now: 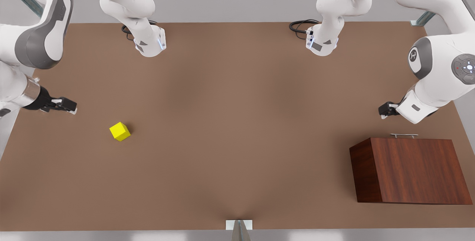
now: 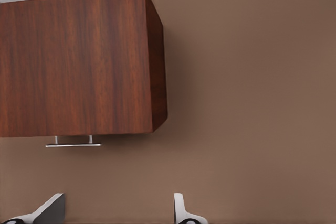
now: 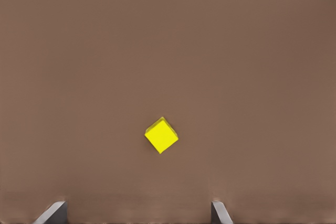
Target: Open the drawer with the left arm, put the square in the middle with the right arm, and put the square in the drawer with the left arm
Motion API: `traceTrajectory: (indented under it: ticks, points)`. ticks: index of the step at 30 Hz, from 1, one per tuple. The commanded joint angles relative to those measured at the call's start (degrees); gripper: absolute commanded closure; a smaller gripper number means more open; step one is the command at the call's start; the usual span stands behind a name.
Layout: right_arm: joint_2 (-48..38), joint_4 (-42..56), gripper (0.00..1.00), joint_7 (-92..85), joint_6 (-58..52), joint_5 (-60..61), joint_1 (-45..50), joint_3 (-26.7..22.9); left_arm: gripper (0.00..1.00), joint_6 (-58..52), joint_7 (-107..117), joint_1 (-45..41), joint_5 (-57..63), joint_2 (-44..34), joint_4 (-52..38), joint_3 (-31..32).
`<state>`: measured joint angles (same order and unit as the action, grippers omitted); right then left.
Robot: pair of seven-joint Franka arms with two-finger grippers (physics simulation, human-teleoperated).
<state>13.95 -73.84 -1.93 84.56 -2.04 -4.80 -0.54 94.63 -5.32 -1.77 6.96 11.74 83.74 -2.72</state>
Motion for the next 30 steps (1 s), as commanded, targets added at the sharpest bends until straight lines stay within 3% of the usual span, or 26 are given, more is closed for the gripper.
traceTrajectory:
  ticks: [1,3,7,8,9,13,17,23,30]
  points:
    - [0.03,-0.17,0.00,0.00,1.13,0.02,0.41,0.01,0.00,0.03,0.05,0.01,0.77,0.04,0.02,0.00]
    - [-0.85,-2.63,0.00,0.00,6.67,1.07,0.32,0.10,0.00,6.17,6.44,0.01,1.03,-2.77,6.51,-0.62]
    - [-5.16,-15.37,0.00,-8.96,16.17,2.57,0.93,2.73,0.00,22.52,40.90,0.10,0.25,-12.43,25.93,-7.64]
    - [-5.77,-20.18,0.00,-9.93,20.46,2.65,1.20,3.26,0.00,27.97,46.97,0.10,-0.28,-13.58,30.51,-9.58]
    - [-10.69,-33.28,0.00,-10.02,31.27,2.65,2.08,4.05,0.00,30.96,50.23,0.10,-0.37,-14.02,33.14,-10.37]
    - [-10.87,-44.27,0.00,-21.35,39.27,4.59,1.11,3.97,0.00,45.53,60.07,0.18,-0.98,-14.37,42.81,-12.92]
    - [-7.01,-54.13,0.00,-34.70,52.03,9.50,-1.70,3.70,0.00,52.50,60.16,0.97,-9.24,-11.82,44.84,-14.06]
    - [0.90,-50.88,0.00,-50.36,54.93,9.07,-2.84,2.12,0.00,54.08,60.16,4.23,-14.08,-8.31,44.84,-14.06]
    - [4.86,-50.44,0.00,-52.03,56.95,8.98,-2.23,0.89,0.00,57.95,60.16,5.72,-18.56,-4.70,44.75,-14.06]
